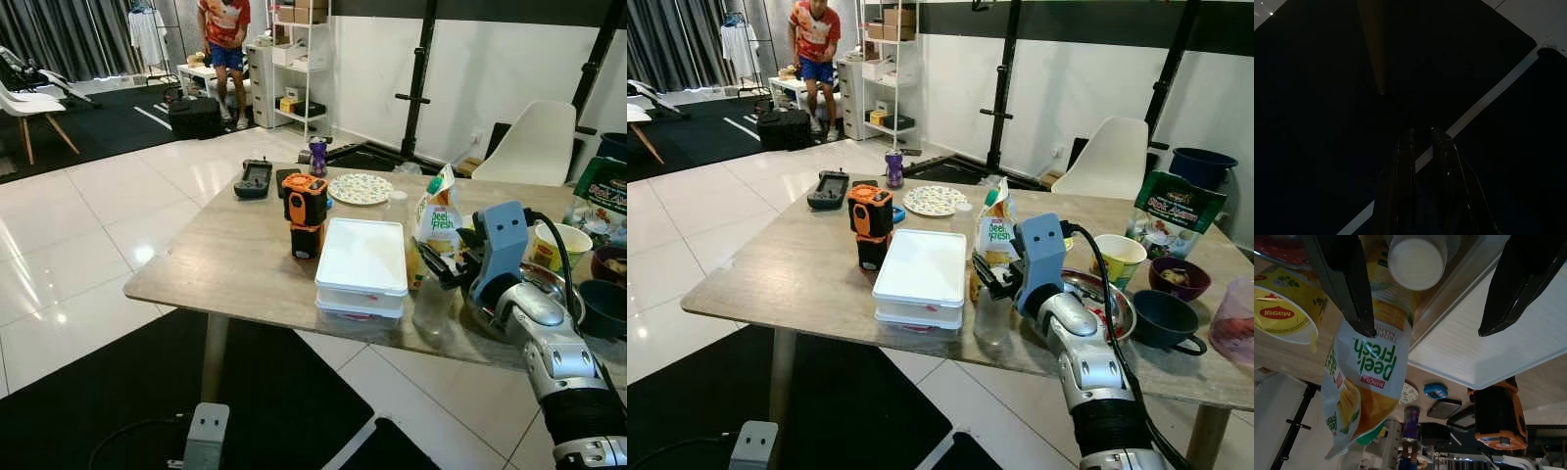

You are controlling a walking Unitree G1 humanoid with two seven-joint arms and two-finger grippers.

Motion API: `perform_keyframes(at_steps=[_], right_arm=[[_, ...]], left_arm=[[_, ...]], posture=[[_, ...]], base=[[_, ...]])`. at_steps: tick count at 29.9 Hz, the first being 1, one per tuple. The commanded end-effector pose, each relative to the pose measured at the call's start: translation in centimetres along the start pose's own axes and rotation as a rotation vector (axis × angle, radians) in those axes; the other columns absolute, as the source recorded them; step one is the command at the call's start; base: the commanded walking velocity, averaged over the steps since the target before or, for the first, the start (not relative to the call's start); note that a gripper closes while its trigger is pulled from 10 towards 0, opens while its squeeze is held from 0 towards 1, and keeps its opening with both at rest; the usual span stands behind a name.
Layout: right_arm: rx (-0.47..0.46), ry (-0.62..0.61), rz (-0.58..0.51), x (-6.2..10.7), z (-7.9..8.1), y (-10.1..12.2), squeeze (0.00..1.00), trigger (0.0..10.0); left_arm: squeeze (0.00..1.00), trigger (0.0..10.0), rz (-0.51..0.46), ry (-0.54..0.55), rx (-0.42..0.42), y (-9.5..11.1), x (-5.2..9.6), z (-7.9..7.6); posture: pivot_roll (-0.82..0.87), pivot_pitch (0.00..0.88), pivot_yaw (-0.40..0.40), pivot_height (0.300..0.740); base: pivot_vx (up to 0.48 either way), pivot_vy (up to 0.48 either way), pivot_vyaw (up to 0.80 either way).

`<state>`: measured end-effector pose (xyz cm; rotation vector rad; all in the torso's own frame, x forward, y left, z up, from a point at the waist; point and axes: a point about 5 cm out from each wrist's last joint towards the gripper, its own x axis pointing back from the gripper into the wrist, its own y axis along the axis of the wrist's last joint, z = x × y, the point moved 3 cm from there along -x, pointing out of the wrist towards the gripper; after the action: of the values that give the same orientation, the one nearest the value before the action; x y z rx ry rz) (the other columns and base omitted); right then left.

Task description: Restocking fridge

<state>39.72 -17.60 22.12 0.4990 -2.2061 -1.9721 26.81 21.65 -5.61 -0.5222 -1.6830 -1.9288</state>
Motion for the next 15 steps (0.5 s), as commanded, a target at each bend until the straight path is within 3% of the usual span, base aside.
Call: perform_keyframes(at_steps=[1,8,9,11,13,14,15], right_arm=[[0.010,-0.001,0.041,-0.1,-0.1,-0.7,0.00,10.0],[0.002,0.016,0.083,0.0,0.3,-1.5,0.00,10.0],[-0.003,0.022,0.091,0.0,0.5,-1.8,0.09,10.0],[0.003,0.023,0.099,0.0,0.8,-2.1,0.11,10.0],[0.008,0.022,0.103,0.0,1.0,-2.3,0.11,10.0],[0.013,0.017,0.110,-0.1,1.1,-2.5,0.00,10.0],[0.015,0.014,0.116,-0.1,1.3,-2.7,0.00,10.0]], left_arm=[[0.00,10.0,0.018,0.004,0.001,-0.5,0.1,0.0],[0.00,10.0,0.024,0.001,0.003,-0.7,0.1,-0.1],[0.00,10.0,0.024,0.001,0.004,-0.7,0.1,-0.1],[0.00,10.0,0.023,0.001,0.004,-0.7,0.1,-0.2],[0.00,10.0,0.023,0.001,0.004,-0.7,0.1,-0.2],[0.00,10.0,0.023,0.001,0.005,-0.7,0.1,-0.2],[0.00,10.0,0.022,0.000,0.005,-0.6,0.1,-0.2]], posture=[[-0.05,0.056,0.000,0.740],[-0.05,0.058,0.003,0.740],[-0.05,0.058,0.003,0.740],[-0.05,0.058,0.003,0.740],[-0.05,0.058,0.001,0.740],[-0.05,0.058,0.001,0.740],[-0.05,0.059,0.001,0.740]], base=[[0.000,0.000,0.00],[0.000,0.000,0.00],[0.000,0.000,0.00],[0.000,0.000,0.00],[0.000,0.000,0.00],[0.000,0.000,0.00],[0.000,0.000,0.00]])
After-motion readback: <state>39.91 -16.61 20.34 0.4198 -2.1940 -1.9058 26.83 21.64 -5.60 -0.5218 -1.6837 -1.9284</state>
